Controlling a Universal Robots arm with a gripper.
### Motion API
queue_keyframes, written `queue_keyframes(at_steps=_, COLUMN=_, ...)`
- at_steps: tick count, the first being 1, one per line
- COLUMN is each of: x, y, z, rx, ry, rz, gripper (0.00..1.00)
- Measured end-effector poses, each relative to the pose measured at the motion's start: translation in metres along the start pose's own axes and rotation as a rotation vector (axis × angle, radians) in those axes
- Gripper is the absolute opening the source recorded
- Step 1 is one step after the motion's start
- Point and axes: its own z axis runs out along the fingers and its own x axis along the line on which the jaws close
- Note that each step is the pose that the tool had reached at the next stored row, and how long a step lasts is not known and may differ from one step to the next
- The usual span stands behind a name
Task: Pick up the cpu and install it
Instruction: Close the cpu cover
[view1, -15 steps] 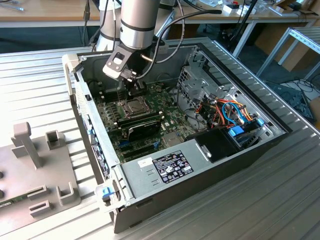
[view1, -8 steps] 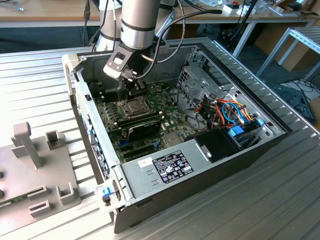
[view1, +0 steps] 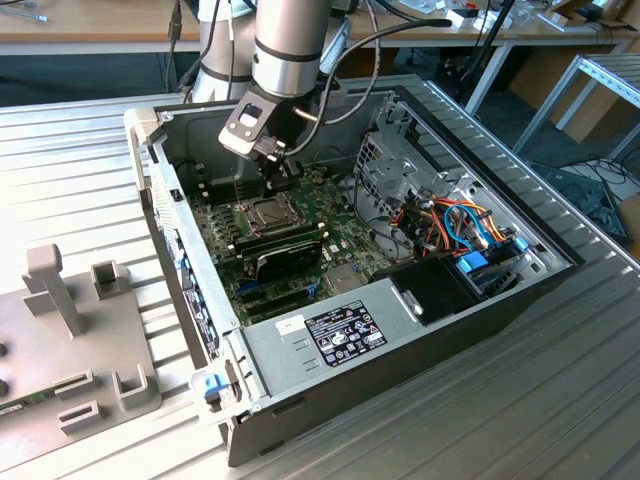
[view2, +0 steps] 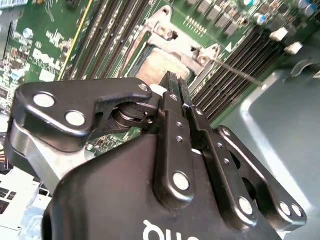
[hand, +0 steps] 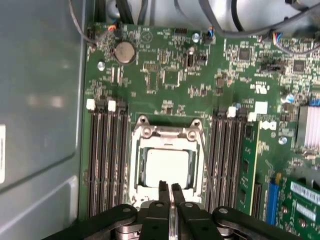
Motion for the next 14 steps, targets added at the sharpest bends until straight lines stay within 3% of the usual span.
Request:
queue_keyframes(at_steps=3, x=-0.0004, y=0.0064, z=-0.0001, rx=0.0001, ry=-0.0002, rz=0.000, gripper=0.16)
queue_keyframes(at_steps=8, x=-0.0003, y=0.0067, z=-0.0008, rx=0.0002, ry=-0.0015, rz=0.000, gripper=0.16)
queue_keyframes(at_steps=14, x=-0.0006, y=0.0066, z=-0.0147, rx=0.0001, ry=-0.0017, rz=0.002, gripper=0.16)
